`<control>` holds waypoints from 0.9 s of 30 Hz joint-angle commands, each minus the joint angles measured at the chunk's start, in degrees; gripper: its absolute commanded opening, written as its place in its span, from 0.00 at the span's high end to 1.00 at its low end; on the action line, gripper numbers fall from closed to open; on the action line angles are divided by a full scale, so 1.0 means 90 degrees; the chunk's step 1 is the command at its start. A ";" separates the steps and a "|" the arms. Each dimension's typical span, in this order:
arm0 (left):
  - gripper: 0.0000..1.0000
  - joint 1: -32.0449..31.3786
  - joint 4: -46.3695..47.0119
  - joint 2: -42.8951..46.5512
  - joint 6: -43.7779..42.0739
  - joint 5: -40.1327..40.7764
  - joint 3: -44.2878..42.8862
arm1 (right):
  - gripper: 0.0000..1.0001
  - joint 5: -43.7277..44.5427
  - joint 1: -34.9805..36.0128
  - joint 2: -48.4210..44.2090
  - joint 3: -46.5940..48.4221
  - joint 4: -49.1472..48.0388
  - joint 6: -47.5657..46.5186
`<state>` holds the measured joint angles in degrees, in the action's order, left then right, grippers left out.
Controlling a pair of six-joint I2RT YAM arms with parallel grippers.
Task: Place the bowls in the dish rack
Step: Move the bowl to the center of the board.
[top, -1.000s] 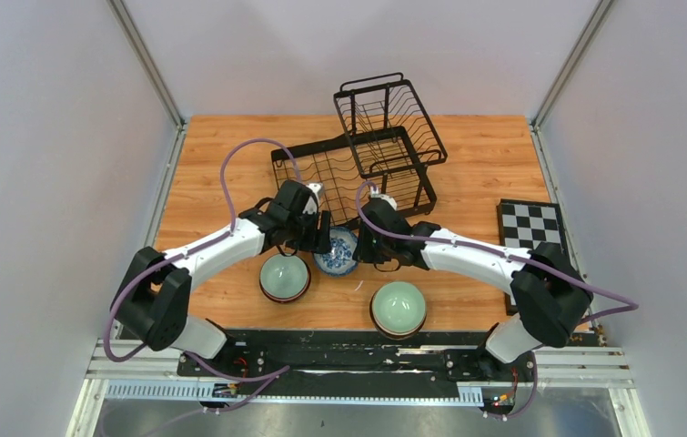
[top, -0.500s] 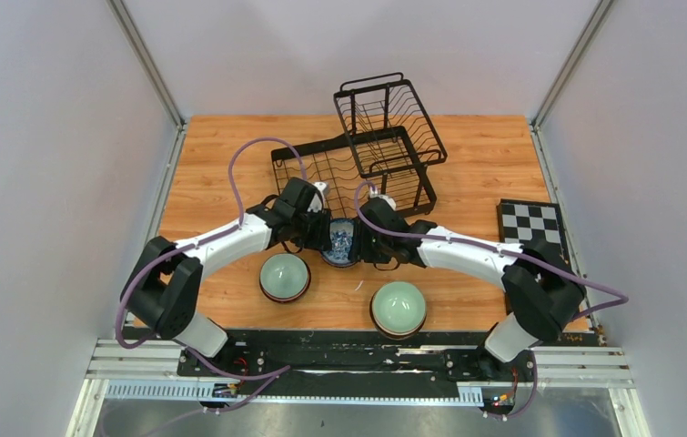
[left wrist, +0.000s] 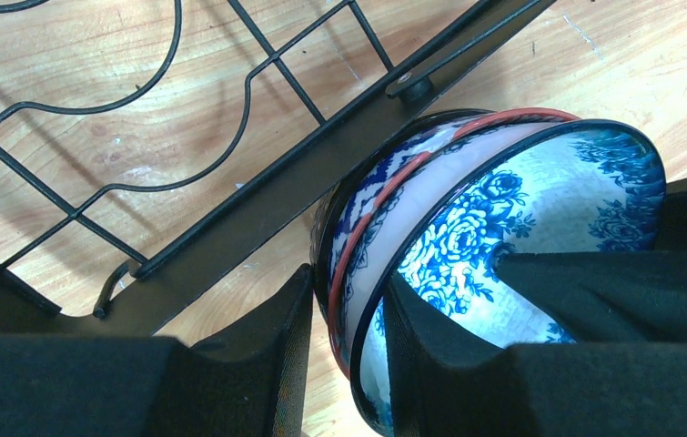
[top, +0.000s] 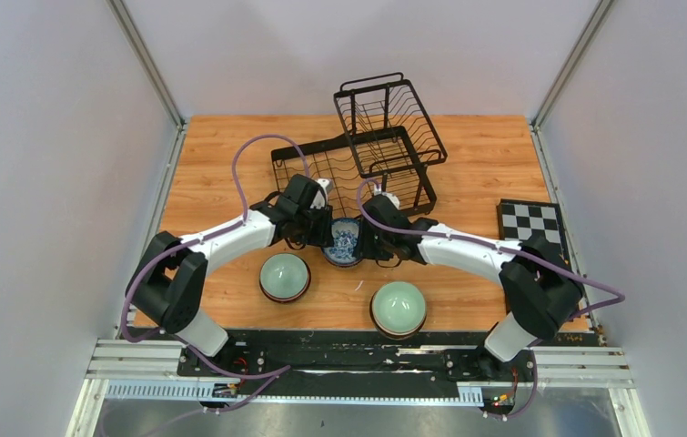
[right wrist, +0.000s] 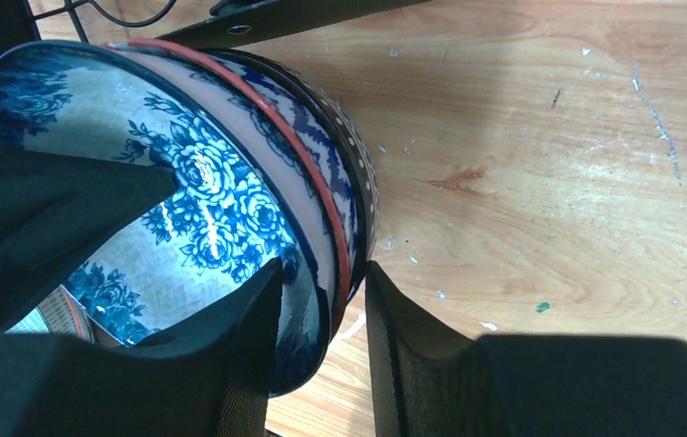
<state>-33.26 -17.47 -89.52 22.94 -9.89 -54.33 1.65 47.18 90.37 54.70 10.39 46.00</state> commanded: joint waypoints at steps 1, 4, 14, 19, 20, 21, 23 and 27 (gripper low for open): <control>0.74 -0.0227 -0.0137 -0.0225 -0.0110 -0.0267 0.0027 | 0.65 -0.0328 -0.0024 0.0125 -0.0042 0.0021 -0.0100; 0.75 -0.0271 -0.0229 -0.0123 -0.0117 -0.0247 0.0098 | 0.68 -0.0414 -0.0004 0.0037 -0.0123 -0.0003 -0.0135; 0.76 -0.0442 -0.0449 0.0244 -0.0116 -0.0392 0.0375 | 0.68 -0.0570 0.0316 -0.0043 -0.0193 0.0107 -0.0181; 0.76 -0.0557 -0.0584 0.0519 -0.0106 -0.0474 0.0444 | 0.68 -0.0550 0.0510 -0.0149 -0.0179 0.0223 -0.0195; 0.76 -0.0567 -0.0580 0.0576 -0.0085 -0.0511 0.0462 | 0.67 -0.0521 0.0538 -0.0173 -0.0179 0.0243 -0.0189; 0.76 -0.0579 -0.0570 0.0619 -0.0073 -0.0521 0.0476 | 0.67 -0.0495 0.0555 -0.0201 -0.0192 0.0246 -0.0179; 0.76 -0.0601 -0.0545 0.0672 -0.0071 -0.0492 0.0489 | 0.67 -0.0437 0.0571 -0.0226 -0.0168 0.0268 -0.0174; 0.76 -0.0602 -0.0467 0.0573 -0.0078 -0.0488 0.0500 | 0.67 -0.0305 0.0576 -0.0168 -0.0088 0.0311 -0.0167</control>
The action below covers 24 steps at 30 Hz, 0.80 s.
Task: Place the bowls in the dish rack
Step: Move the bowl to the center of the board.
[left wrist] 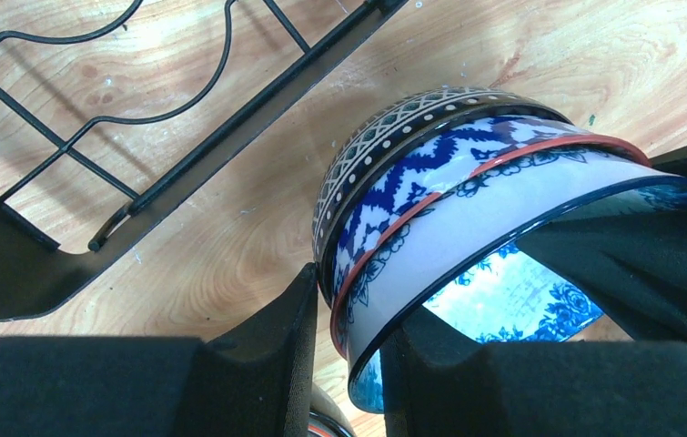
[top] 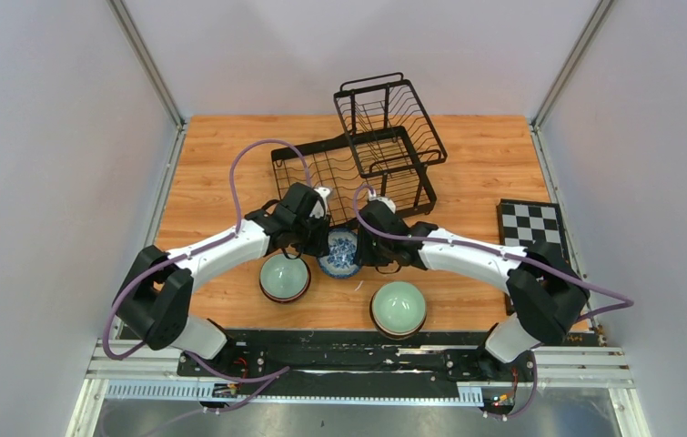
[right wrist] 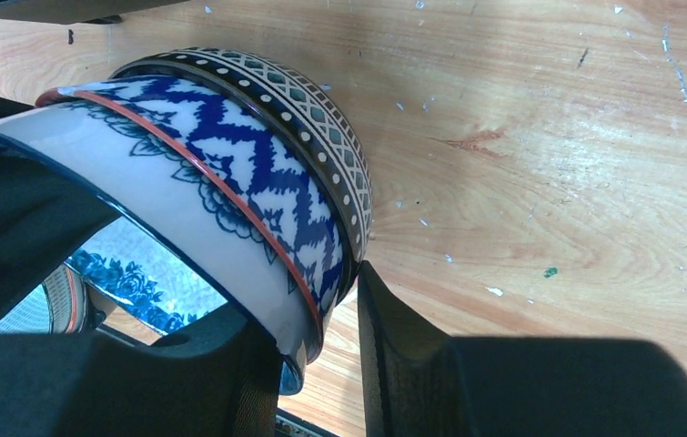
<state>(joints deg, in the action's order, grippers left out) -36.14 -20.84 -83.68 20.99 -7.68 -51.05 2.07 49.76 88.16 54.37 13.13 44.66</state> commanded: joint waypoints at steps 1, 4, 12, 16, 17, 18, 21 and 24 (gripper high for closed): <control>0.76 -0.0281 -0.0049 -0.0112 0.0133 -0.0724 0.0135 | 0.64 -0.0340 0.0292 0.0115 -0.0020 0.0015 -0.0019; 0.73 -0.0284 0.0045 -0.0246 0.0144 -0.0686 0.0118 | 0.59 -0.0303 0.0292 0.0212 0.0018 0.0021 -0.0007; 0.66 -0.0281 0.0096 -0.0624 0.0092 -0.0577 -0.0101 | 0.53 -0.0137 0.0266 0.0464 0.0115 0.0020 0.0015; 0.64 -0.0281 0.0079 -0.0748 0.0062 -0.0502 -0.0224 | 0.51 -0.0023 0.0184 0.0557 0.0119 -0.0006 0.0055; 0.64 -0.0284 0.0088 -0.0780 0.0060 -0.0511 -0.0243 | 0.51 -0.0021 0.0164 0.0585 0.0120 -0.0024 0.0057; 0.64 -0.0286 0.0111 -0.0817 0.0059 -0.0517 -0.0253 | 0.51 -0.0037 0.0135 0.0628 0.0126 -0.0032 0.0057; 0.64 -0.0283 0.0165 -0.0897 0.0068 -0.0558 -0.0247 | 0.55 -0.0082 0.0092 0.0677 0.0114 -0.0096 0.0048; 0.67 -0.0284 0.0245 -0.0927 0.0087 -0.0679 -0.0224 | 0.64 -0.0130 0.0080 0.0693 0.0076 -0.0187 0.0047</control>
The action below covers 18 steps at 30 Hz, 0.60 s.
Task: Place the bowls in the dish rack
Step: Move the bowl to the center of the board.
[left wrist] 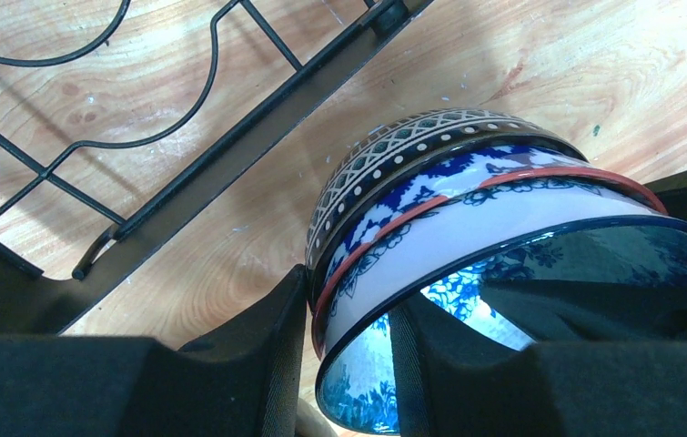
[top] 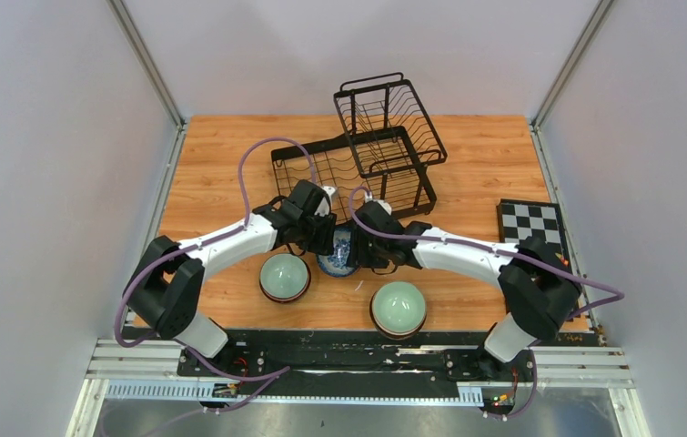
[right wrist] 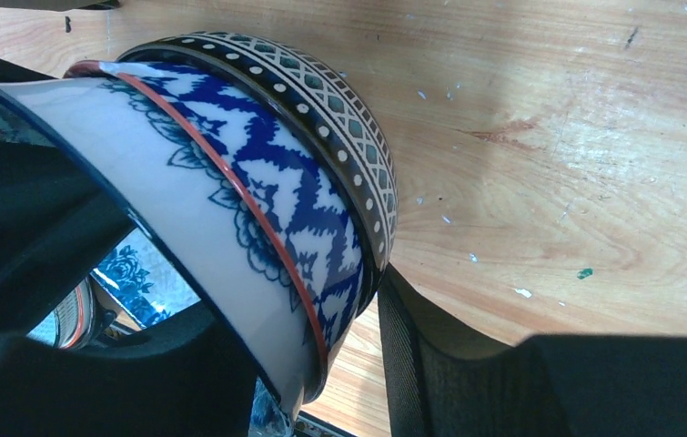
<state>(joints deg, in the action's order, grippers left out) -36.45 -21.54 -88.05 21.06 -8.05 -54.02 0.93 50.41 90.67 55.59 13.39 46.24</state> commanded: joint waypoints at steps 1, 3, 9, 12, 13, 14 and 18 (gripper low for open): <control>0.69 -0.0248 0.0360 -0.0459 0.0091 -0.0683 0.0113 | 0.68 -0.0005 0.0013 0.0413 -0.0084 -0.0260 -0.0142; 0.74 -0.0250 0.0406 -0.0456 0.0121 -0.0835 0.0131 | 0.79 -0.0234 0.0004 0.0369 -0.0151 -0.0355 -0.0115; 0.92 -0.0247 0.0570 -0.0343 0.0246 -0.1263 0.0205 | 0.97 -0.0437 0.0000 0.0165 -0.0232 -0.0480 -0.0108; 1.00 -0.0247 0.0651 -0.0205 0.0317 -0.1488 0.0272 | 0.97 -0.0535 0.0013 0.0009 -0.0264 -0.0512 -0.0120; 1.00 -0.0250 0.0678 -0.0157 0.0338 -0.1561 0.0291 | 0.97 -0.0578 0.0013 -0.0040 -0.0272 -0.0533 -0.0122; 1.00 -0.0248 0.0705 -0.0108 0.0367 -0.1629 0.0298 | 0.97 -0.0606 0.0011 -0.0086 -0.0269 -0.0539 -0.0119; 1.00 -0.0247 0.0726 0.0089 0.0436 -0.1792 0.0318 | 0.97 -0.0694 0.0008 -0.0248 -0.0302 -0.0608 -0.0091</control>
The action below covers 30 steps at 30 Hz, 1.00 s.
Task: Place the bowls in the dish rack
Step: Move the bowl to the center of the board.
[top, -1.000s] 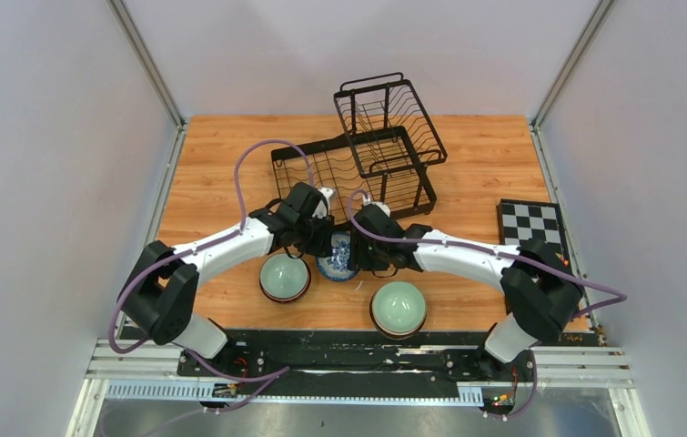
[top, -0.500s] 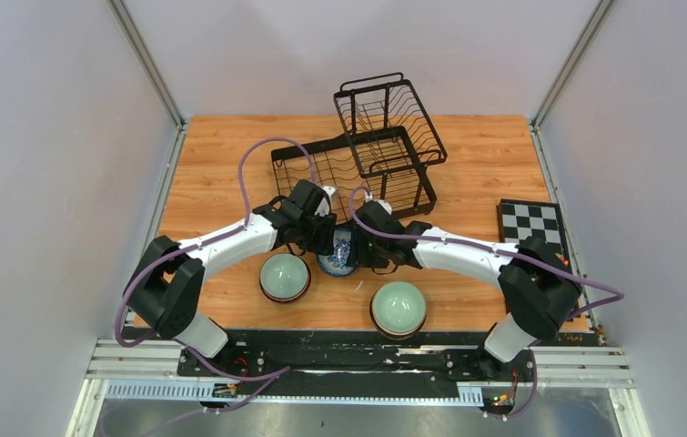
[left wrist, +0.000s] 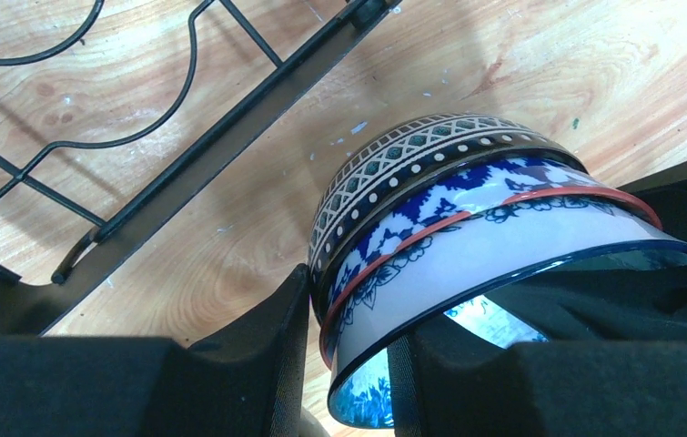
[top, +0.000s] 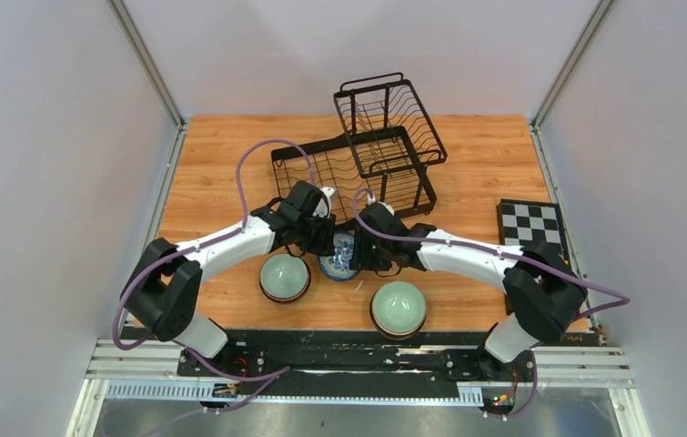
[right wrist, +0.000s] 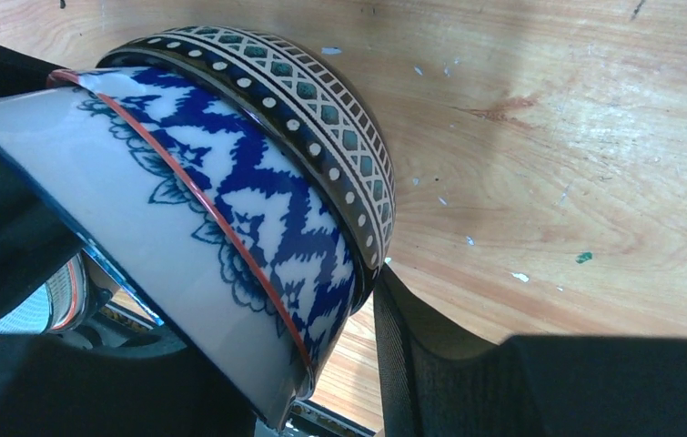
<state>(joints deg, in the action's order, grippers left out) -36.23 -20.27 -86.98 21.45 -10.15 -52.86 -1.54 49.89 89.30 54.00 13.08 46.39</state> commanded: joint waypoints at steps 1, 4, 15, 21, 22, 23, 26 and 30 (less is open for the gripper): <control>1.00 -0.0272 0.0569 0.0039 0.0419 -0.1571 0.0190 | 0.97 -0.0439 0.0069 -0.0135 -0.0137 -0.0598 -0.0099; 1.00 -0.0272 0.0531 0.0185 0.0456 -0.1592 0.0199 | 0.97 -0.0503 0.0072 -0.0221 -0.0167 -0.0657 -0.0058; 1.00 -0.0276 0.0219 0.0800 0.0547 -0.1592 0.0396 | 0.97 -0.0720 0.0320 -0.0503 -0.0146 -0.0617 0.0044; 1.00 -0.0290 -0.0004 0.1161 0.0580 -0.1591 0.0514 | 0.97 -0.0697 0.0594 -0.0534 -0.0040 -0.0470 0.0086; 1.00 -0.0296 -0.0035 0.1217 0.0595 -0.1590 0.0537 | 0.97 -0.0695 0.0646 -0.0542 -0.0027 -0.0461 0.0103; 1.00 -0.0311 -0.0056 0.1265 0.0612 -0.1587 0.0568 | 0.97 -0.0695 0.0693 -0.0539 -0.0014 -0.0438 0.0116; 1.00 -0.0334 -0.0094 0.1405 0.0667 -0.1594 0.0652 | 0.97 -0.0763 0.0880 -0.0511 0.0047 -0.0372 0.0189; 1.00 -0.0369 -0.0245 0.1530 0.0666 -0.1572 0.0668 | 0.97 -0.0725 0.1084 -0.0529 0.0103 -0.0197 0.0261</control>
<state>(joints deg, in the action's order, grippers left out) -37.15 -27.70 -76.14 23.75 -14.15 -46.00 -2.87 55.16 85.34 52.12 16.60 46.81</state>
